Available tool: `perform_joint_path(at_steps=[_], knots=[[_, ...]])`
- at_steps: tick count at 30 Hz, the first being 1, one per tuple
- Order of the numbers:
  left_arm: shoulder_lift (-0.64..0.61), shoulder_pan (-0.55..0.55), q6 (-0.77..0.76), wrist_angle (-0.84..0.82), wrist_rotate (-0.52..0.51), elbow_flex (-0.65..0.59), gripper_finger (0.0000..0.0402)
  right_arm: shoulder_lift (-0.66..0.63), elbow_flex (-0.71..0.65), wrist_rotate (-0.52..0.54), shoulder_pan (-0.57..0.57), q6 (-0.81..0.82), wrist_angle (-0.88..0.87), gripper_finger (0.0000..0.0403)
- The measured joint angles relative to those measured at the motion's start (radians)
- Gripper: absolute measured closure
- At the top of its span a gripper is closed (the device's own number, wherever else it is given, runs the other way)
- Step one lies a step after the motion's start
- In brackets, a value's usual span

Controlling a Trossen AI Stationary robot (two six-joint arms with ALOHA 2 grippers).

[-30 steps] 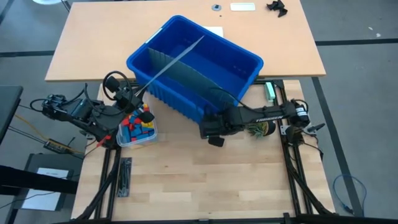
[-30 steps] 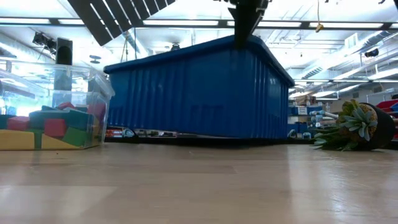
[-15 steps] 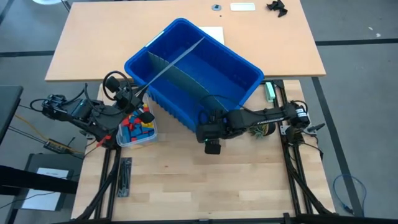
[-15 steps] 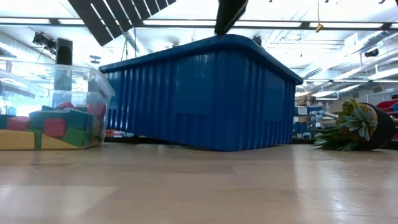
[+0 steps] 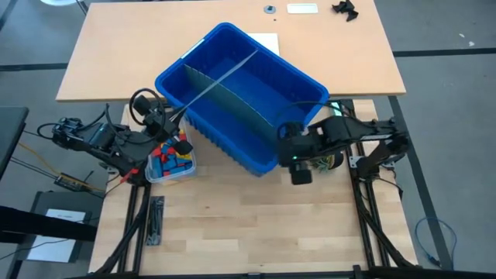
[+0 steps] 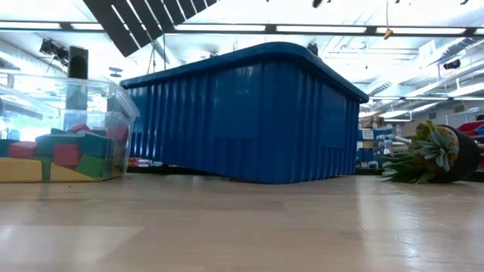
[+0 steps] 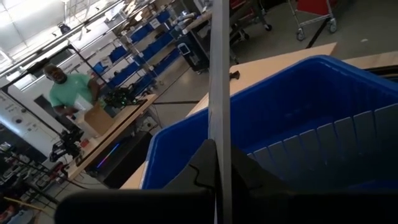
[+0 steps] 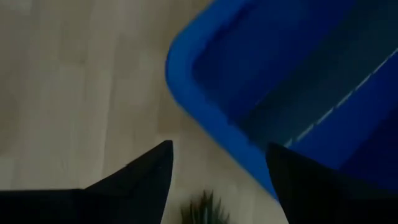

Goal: Sort Items/Unsort Items

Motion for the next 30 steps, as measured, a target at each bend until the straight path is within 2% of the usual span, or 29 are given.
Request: perform_joint_path(at_steps=[5,10,14,19,22,26,30], knots=[[0.0,0.0,0.0,0.001,0.001,0.0,0.0387,-0.127,-0.203,-0.034,-0.038,-0.097,0.037,0.0161],[0.0,0.0,-0.002,0.003,0.001,0.0,0.0387,-0.236,-0.442,-0.021,-0.138,-0.307,0.206,0.0162],[0.0,0.0,0.01,-0.001,0.021,0.0,0.0387,-0.265,-0.578,-0.02,-0.236,-0.477,0.343,0.0164],[0.0,0.0,0.054,-0.001,0.056,-0.022,0.0387,-0.267,-0.687,-0.033,-0.344,-0.632,0.443,0.0175],[0.0,0.0,0.058,-0.006,0.072,-0.034,0.0387,-0.254,-0.7,-0.038,-0.371,-0.647,0.468,0.0209],[0.0,0.0,0.055,-0.003,0.11,-0.037,0.0387,-0.248,-0.7,-0.061,-0.367,-0.675,0.489,0.0291],[0.0,0.0,0.054,0.0,0.119,-0.038,0.0387,-0.238,-0.7,-0.059,-0.319,-0.612,0.514,0.0308]])
